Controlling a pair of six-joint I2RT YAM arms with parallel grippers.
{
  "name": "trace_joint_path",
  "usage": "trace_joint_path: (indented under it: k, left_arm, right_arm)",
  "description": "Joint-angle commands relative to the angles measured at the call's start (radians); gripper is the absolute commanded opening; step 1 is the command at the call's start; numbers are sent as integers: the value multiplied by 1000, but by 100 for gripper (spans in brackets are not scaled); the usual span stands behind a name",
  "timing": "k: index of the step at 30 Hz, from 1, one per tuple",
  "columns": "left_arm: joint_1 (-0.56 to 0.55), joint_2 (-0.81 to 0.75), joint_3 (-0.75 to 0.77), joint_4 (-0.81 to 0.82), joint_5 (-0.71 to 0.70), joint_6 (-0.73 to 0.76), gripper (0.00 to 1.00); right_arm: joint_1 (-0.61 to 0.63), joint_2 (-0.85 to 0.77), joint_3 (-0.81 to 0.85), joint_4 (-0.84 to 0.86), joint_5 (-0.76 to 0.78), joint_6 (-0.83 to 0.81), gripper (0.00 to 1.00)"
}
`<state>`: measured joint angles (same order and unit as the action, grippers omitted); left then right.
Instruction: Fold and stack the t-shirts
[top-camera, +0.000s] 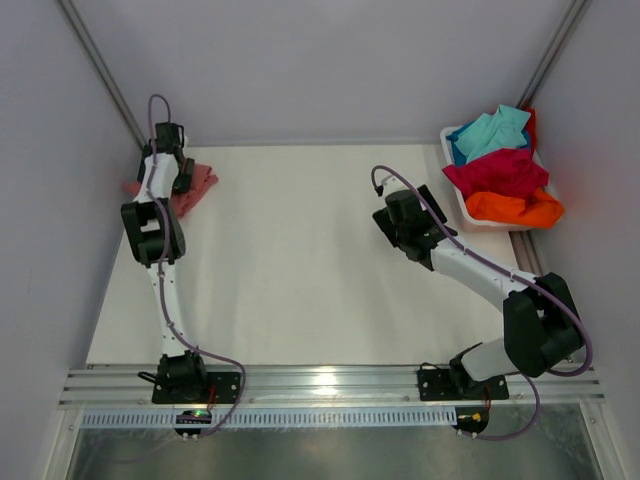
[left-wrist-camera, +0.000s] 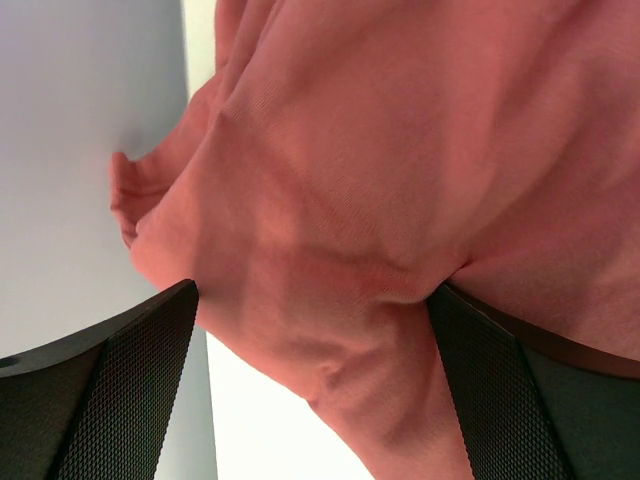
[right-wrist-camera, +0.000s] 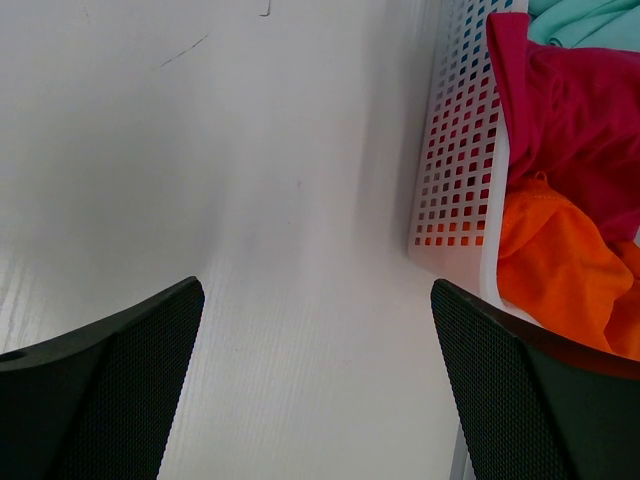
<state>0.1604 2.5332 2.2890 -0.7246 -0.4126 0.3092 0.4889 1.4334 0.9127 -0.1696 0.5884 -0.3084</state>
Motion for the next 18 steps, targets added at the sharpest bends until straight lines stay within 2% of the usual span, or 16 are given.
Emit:
trace_joint_path:
  k: [1,8,14,18]
  left_arm:
    - [57,53,1,-26,-63,-30,99]
    - [79,53,-3,-22,-83,-39,99]
    - [77,-28,-104,-2,38,-41,99]
    - [59,-50,-129,-13,37,-32,99]
  right_arm:
    - [2,-11,41,1,-9,22,99]
    - [2,-21,40,-2,-18,26,99]
    - [0,-16,40,-4,-25,26,99]
    - [2,-11,41,-7,-27,28,99]
